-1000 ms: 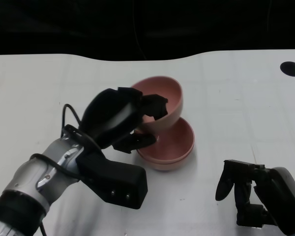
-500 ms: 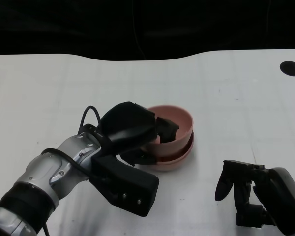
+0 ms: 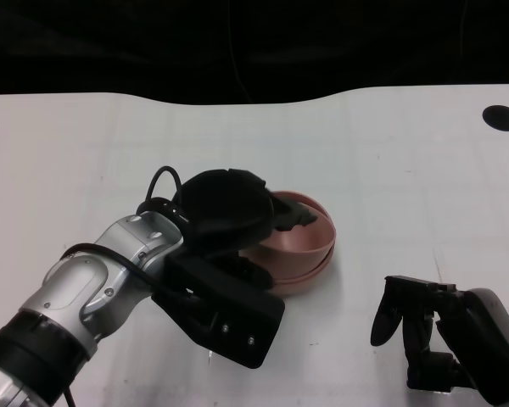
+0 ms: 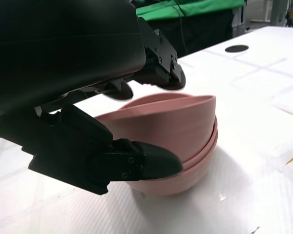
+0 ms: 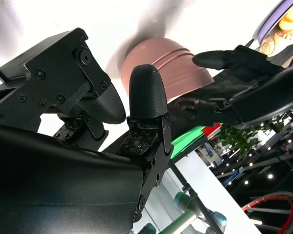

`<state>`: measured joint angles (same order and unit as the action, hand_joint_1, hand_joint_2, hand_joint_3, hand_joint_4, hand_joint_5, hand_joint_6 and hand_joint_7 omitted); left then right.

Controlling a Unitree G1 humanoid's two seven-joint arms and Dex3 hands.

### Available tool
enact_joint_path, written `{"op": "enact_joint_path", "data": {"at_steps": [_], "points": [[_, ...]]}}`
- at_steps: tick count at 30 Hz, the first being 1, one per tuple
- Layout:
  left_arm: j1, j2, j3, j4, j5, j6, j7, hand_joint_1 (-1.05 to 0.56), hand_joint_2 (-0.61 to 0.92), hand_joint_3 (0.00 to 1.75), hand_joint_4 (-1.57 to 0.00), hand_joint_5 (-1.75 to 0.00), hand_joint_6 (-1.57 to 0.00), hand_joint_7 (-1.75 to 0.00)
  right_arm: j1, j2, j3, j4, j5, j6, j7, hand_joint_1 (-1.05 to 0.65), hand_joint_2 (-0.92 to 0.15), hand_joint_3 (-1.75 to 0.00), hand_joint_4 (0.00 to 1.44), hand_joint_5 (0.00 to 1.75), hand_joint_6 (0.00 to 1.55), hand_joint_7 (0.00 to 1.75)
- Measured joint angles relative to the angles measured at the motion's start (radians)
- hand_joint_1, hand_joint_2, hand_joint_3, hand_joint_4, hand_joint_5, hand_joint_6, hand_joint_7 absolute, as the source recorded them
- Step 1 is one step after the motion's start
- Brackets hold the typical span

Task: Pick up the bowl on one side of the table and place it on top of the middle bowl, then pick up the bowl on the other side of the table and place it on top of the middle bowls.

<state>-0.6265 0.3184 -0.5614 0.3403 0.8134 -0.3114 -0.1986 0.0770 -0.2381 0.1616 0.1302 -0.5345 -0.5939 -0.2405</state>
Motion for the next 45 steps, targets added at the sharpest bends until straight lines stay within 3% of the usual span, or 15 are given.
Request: {"op": "enact_joint_path", "data": {"at_steps": [12,19,22,25,27,29,31,34,38,40,42,45], "points": [[0.141,0.078,0.130,-0.152,-0.137,-0.066,-0.003,-0.84,0.92,0.58,-0.17,-0.22,-0.26,-0.04,-0.001,0.000,0.000,0.005,0.001,0.000,0.000,-0.12,-0.13,-1.64,0.98,1.75,0.85,1.50],[0.283,0.084,0.236,-0.199,-0.205,-0.149,0.125,-0.67,0.92,0.43,-0.31,-0.38,-0.41,-0.09,-0.003,0.000,0.001,0.007,0.001,-0.001,-0.001,-0.12,-0.13,-1.66,0.98,1.75,0.85,1.50],[0.358,0.059,0.290,-0.200,-0.280,-0.210,0.197,-0.54,0.92,0.34,-0.29,-0.55,-0.48,-0.09,-0.002,0.000,0.001,0.007,0.001,-0.003,-0.002,-0.12,-0.13,-1.66,0.98,1.75,0.84,1.49],[0.422,0.035,0.326,-0.196,-0.375,-0.271,0.216,-0.45,0.92,0.32,-0.18,-0.90,-0.51,-0.10,-0.002,0.000,0.001,0.007,0.001,-0.003,-0.002,-0.12,-0.13,-1.66,0.98,1.75,0.84,1.48],[0.457,0.022,0.344,-0.185,-0.420,-0.309,0.224,-0.43,0.92,0.31,-0.16,-0.99,-0.52,-0.11,-0.002,0.000,0.001,0.007,0.001,-0.003,-0.002,-0.12,-0.13,-1.66,0.98,1.75,0.84,1.47],[0.486,0.003,0.363,-0.173,-0.454,-0.343,0.235,-0.36,0.92,0.29,-0.20,-1.13,-0.59,-0.16,-0.002,0.000,0.001,0.007,0.001,-0.004,-0.002,-0.12,-0.13,-1.66,0.98,1.75,0.85,1.47],[0.525,-0.031,0.381,-0.164,-0.520,-0.380,0.243,-0.25,0.92,0.28,-0.35,-1.25,-0.71,-0.29,-0.001,0.000,0.001,0.007,0.001,-0.005,-0.001,-0.12,-0.13,-1.66,0.97,1.75,0.85,1.46],[0.586,-0.097,0.388,-0.158,-0.615,-0.396,0.242,-0.21,0.92,0.27,-0.40,-1.28,-0.64,-0.55,0.002,0.000,0.000,0.007,0.007,-0.005,0.000,-0.11,-0.14,-1.65,0.97,1.75,0.85,1.46],[0.598,-0.109,0.407,-0.158,-0.632,-0.397,0.241,-0.20,0.92,0.27,-0.41,-1.28,-0.61,-0.61,0.002,0.000,0.000,0.007,0.009,-0.005,0.001,-0.11,-0.14,-1.65,0.97,1.75,0.86,1.45],[0.623,-0.133,0.412,-0.182,-0.706,-0.368,0.216,-0.10,0.58,1.08,-0.79,-1.47,-0.80,-1.09,0.005,-0.002,-0.002,0.007,0.012,-0.007,0.002,-0.11,-0.15,-1.63,0.96,1.75,0.86,1.44],[0.672,-0.172,0.411,-0.216,-0.792,-0.314,0.187,-0.09,0.47,1.32,-0.87,-1.52,-0.83,-1.23,0.014,-0.006,-0.005,0.006,0.018,-0.009,0.003,-0.11,-0.15,-1.63,0.96,1.75,0.86,1.44],[0.709,-0.199,0.416,-0.224,-0.845,-0.258,0.150,-0.09,0.41,1.42,-0.88,-1.63,-0.82,-1.39,0.019,-0.007,-0.006,0.006,0.026,-0.012,0.008,-0.10,-0.16,-1.62,0.96,1.75,0.86,1.43]]}}
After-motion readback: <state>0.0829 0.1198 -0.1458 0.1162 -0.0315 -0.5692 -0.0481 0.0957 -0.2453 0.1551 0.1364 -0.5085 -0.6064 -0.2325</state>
